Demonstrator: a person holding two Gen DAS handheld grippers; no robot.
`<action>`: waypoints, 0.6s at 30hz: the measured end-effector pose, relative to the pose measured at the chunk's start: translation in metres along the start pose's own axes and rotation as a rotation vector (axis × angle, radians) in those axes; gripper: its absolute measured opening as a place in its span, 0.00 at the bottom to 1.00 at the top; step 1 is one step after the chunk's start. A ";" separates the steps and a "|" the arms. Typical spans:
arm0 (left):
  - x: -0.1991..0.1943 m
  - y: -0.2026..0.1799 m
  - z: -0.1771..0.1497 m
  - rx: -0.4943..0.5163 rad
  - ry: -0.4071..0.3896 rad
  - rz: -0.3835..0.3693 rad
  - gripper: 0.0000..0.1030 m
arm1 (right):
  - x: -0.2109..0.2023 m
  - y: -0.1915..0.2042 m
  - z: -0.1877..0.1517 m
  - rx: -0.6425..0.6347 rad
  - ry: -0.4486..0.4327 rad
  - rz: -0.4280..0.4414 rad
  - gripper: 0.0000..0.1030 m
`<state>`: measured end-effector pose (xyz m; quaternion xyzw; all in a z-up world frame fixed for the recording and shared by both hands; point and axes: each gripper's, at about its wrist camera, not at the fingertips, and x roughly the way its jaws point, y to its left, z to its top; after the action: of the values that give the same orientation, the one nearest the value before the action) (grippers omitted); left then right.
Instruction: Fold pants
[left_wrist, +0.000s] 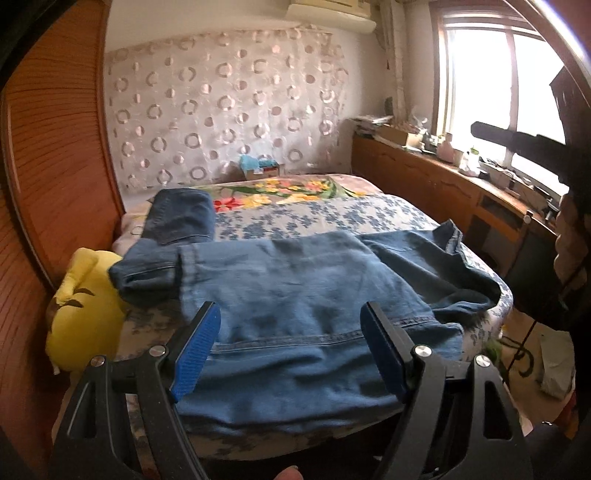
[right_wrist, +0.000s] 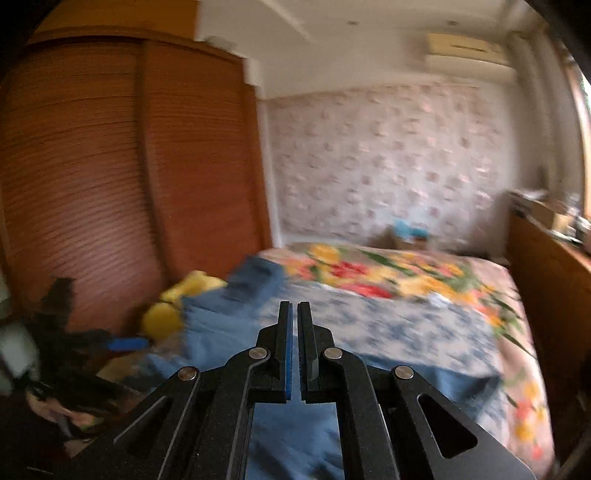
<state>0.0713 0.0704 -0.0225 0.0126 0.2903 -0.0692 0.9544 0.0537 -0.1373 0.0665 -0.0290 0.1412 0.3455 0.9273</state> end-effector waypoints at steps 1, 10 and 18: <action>0.000 0.003 -0.002 -0.010 0.000 0.002 0.76 | 0.004 0.009 0.004 -0.020 0.000 0.018 0.02; 0.009 0.014 -0.012 -0.042 0.022 -0.008 0.76 | 0.025 -0.002 -0.007 -0.001 0.080 -0.065 0.05; 0.024 -0.004 -0.017 -0.027 0.047 -0.045 0.76 | 0.002 -0.064 -0.066 0.119 0.178 -0.343 0.55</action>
<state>0.0808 0.0650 -0.0495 -0.0055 0.3137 -0.0865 0.9456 0.0807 -0.1953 -0.0002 -0.0285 0.2359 0.1698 0.9564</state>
